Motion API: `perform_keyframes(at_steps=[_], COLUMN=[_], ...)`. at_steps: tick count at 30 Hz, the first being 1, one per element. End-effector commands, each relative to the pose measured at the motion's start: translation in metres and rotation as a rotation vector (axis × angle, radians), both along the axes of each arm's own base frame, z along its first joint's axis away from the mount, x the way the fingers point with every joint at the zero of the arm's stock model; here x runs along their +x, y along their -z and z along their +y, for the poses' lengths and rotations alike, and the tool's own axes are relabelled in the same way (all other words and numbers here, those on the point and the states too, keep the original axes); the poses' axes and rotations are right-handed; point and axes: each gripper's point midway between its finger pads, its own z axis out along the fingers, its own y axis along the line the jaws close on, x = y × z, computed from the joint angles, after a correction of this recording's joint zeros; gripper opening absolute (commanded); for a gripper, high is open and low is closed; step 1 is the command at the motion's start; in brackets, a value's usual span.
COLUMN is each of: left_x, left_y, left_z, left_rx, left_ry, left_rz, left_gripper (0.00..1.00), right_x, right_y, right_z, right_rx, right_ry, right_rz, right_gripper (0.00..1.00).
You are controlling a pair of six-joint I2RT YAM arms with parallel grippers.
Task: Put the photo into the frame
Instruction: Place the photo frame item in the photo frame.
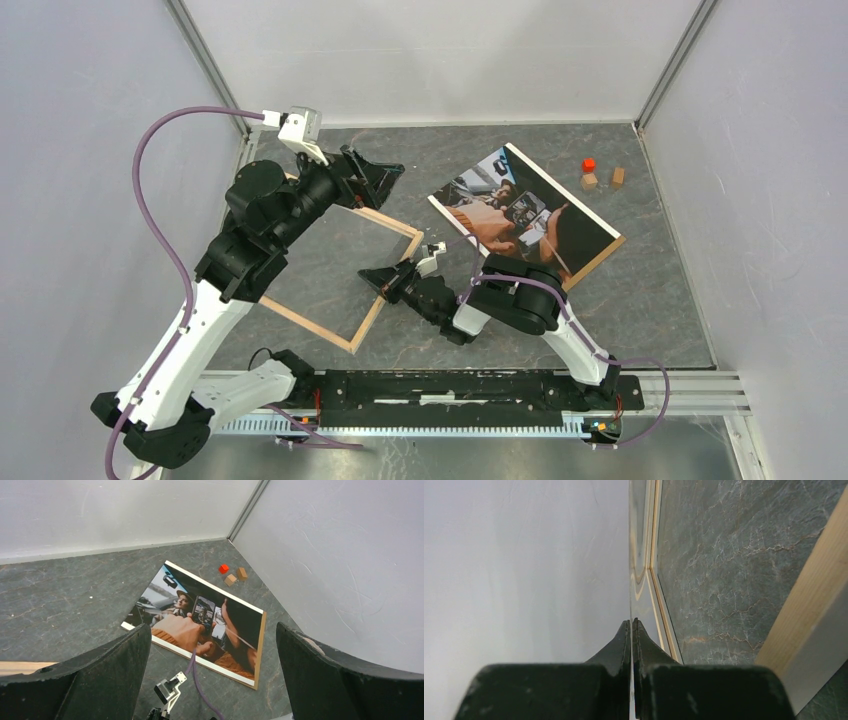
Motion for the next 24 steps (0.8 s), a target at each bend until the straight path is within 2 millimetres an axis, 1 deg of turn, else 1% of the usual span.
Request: perform_keyframes(at_steps=[1,8,15,18,20,24], left_x=[-0.002,0.0,0.001,0.001,0.001,0.002], left_y=[-0.012,-0.011,-0.009,-0.008,-0.008,-0.006], left_z=[-0.001,-0.003,-0.003,-0.004,-0.004,-0.005], left_rx=[-0.056,-0.058,-0.056,-0.055,-0.055,-0.054], left_ry=[0.013,0.016,0.015,0.017,0.018,0.02], left_rz=[-0.006,0.0,0.006,0.007,0.008,0.012], left_gripper=[1.0,1.0,1.0,1.0,1.0,1.0], right_x=[0.018,0.014,0.011,0.007,0.006,0.005], right_y=[-0.007,-0.003,0.001,0.004,0.001,0.003], right_z=[-0.012,-0.009,-0.015,-0.013,-0.013,-0.016], right_rx=[0.027,0.025,0.029,0.036,0.046,0.039], right_ry=[0.071,0.045,0.043,0.018,0.008,0.012], right_rz=[0.011,0.025,0.038,0.053,0.047,0.049], right_gripper=[0.0,0.0,0.0,0.0,0.0,0.0])
